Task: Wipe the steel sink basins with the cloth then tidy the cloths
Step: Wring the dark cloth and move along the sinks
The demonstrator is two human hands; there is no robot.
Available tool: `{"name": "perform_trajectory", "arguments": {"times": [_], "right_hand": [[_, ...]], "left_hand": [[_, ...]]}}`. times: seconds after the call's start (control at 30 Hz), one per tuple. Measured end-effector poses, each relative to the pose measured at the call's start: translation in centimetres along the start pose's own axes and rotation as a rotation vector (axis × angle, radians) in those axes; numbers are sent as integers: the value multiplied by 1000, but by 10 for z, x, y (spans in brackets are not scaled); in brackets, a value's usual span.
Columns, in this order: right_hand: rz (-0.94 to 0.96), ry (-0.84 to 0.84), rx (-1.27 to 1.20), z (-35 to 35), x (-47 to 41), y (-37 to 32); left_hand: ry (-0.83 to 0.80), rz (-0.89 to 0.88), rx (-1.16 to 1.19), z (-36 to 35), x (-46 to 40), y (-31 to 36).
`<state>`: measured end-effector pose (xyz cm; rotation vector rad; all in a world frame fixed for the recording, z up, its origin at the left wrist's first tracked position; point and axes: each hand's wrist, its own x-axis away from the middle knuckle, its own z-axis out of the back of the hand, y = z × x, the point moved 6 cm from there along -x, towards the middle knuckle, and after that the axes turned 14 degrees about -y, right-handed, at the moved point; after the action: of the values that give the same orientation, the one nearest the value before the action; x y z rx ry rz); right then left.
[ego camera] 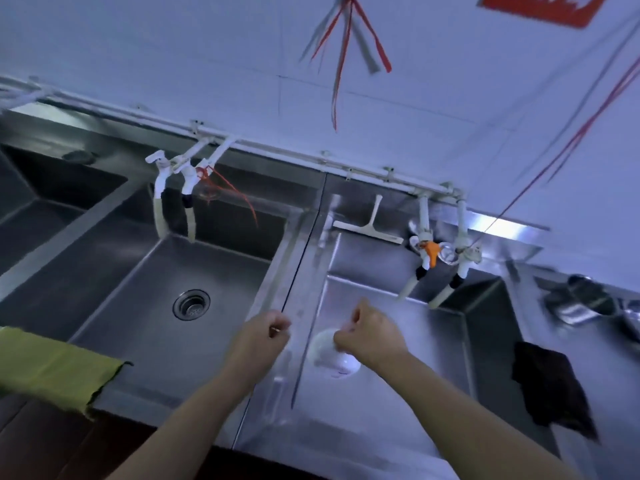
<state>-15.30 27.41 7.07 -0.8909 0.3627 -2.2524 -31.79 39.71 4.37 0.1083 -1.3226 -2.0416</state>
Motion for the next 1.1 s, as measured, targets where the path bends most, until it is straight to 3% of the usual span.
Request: {"name": "perform_trajectory", "arguments": {"times": [0.27, 0.53, 0.83, 1.1], "right_hand": [[-164, 117, 136, 81, 8, 140], [-227, 182, 164, 186, -20, 266], [-148, 347, 196, 303, -108, 315], [-45, 368, 46, 354, -188, 324]], "left_hand": [[-189, -103, -84, -89, -61, 81], [-253, -78, -100, -177, -114, 153], [-207, -126, -163, -242, -169, 229], [-200, -168, -260, -261, -197, 266]]}}
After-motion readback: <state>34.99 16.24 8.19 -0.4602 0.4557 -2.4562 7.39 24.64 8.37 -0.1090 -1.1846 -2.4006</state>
